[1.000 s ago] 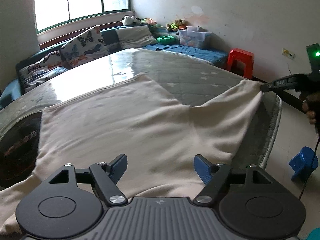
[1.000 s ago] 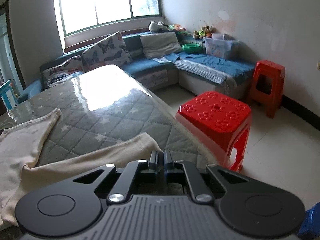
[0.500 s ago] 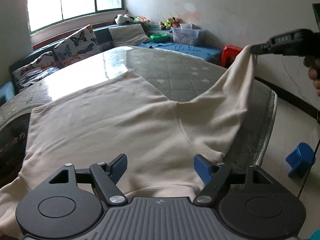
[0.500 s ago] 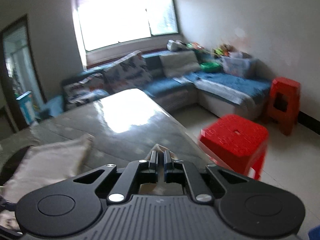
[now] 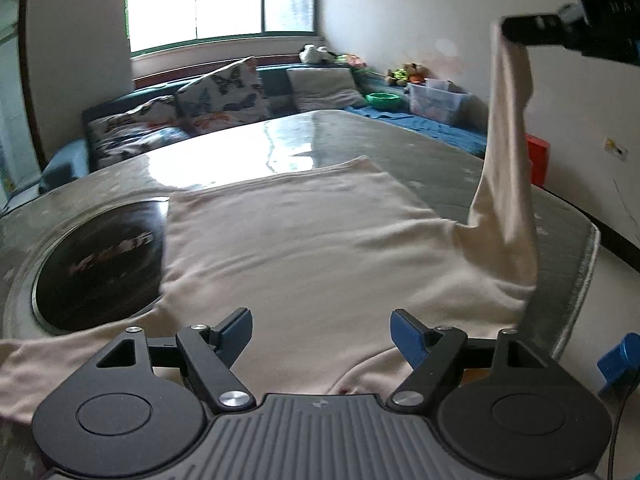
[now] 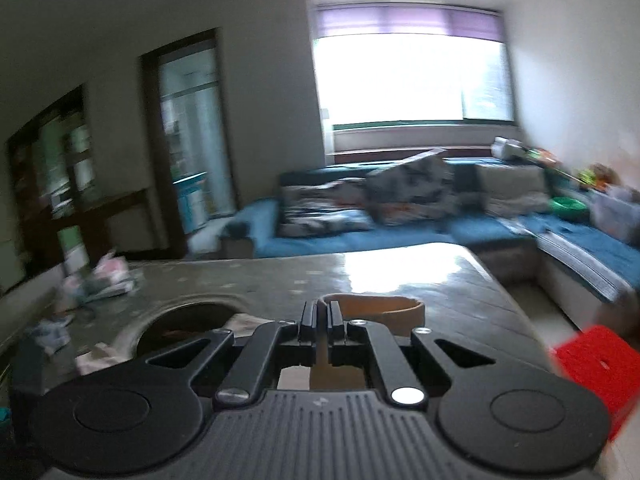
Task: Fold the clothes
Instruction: 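Lift the sleeve with the right gripper and fold it across the body, then release the folded sleeve and withdraw the right gripper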
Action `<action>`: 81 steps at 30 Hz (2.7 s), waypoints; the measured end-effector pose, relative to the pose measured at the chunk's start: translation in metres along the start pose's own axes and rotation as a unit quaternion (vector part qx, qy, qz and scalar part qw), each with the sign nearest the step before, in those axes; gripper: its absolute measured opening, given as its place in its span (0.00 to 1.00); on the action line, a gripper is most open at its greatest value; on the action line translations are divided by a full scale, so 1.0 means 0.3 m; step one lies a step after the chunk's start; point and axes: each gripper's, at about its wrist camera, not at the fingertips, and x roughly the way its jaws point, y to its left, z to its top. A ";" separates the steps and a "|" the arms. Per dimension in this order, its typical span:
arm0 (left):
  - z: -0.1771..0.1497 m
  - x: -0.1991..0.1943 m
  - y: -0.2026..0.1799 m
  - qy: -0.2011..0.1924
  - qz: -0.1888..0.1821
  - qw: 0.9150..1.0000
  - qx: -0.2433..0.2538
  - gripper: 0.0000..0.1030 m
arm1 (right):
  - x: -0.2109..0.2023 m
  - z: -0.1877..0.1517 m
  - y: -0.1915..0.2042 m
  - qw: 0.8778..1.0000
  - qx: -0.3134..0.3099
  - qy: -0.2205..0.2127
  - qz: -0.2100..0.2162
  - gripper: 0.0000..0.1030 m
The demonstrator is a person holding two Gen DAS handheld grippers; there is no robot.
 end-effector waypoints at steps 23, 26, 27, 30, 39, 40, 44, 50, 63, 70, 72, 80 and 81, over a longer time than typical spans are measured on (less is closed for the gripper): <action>-0.039 -0.017 0.115 0.011 0.019 0.998 -0.054 0.75 | 0.136 -0.002 0.203 0.989 -0.110 0.072 0.066 0.12; -0.026 -0.003 0.125 0.014 0.021 0.998 -0.063 0.69 | 0.141 -0.038 0.134 0.987 -0.111 0.105 0.042 0.14; -0.022 0.002 0.128 0.014 0.022 0.997 -0.066 0.64 | 0.143 -0.055 0.115 0.986 -0.112 0.116 0.037 0.15; -0.015 0.014 0.138 0.018 0.026 0.997 -0.073 0.53 | 0.151 -0.120 0.073 0.982 -0.113 0.148 0.025 0.15; -0.012 0.030 0.151 0.027 0.050 0.996 -0.066 0.21 | 0.173 -0.272 0.057 0.972 -0.123 0.193 0.048 0.15; -0.012 0.028 0.154 0.027 0.051 0.996 -0.065 0.20 | 0.177 -0.279 0.058 0.971 -0.128 0.196 0.046 0.15; -0.010 0.020 0.165 0.029 0.051 0.996 -0.067 0.20 | 0.173 -0.256 0.051 0.971 -0.132 0.193 0.048 0.15; -0.012 0.018 0.152 0.028 0.054 0.996 -0.060 0.23 | 0.240 -0.190 0.049 0.975 -0.146 0.161 0.041 0.25; -0.023 0.015 0.175 0.029 0.055 0.996 -0.062 0.38 | 0.371 -0.148 -0.002 0.957 -0.181 0.201 0.103 0.05; -0.021 0.005 0.183 0.025 0.056 0.996 -0.064 0.43 | 0.347 -0.154 -0.034 0.961 -0.169 0.199 0.089 0.04; -0.014 -0.007 0.176 0.018 0.058 0.996 -0.060 0.43 | 0.344 -0.158 -0.031 0.964 -0.164 0.191 0.085 0.10; -0.022 -0.014 0.159 0.010 0.071 0.996 -0.048 0.43 | 0.229 -0.174 0.058 0.961 -0.191 0.164 0.117 0.15; -0.028 -0.010 0.160 0.013 0.074 0.996 -0.048 0.43 | 0.222 -0.187 0.070 0.959 -0.191 0.168 0.123 0.15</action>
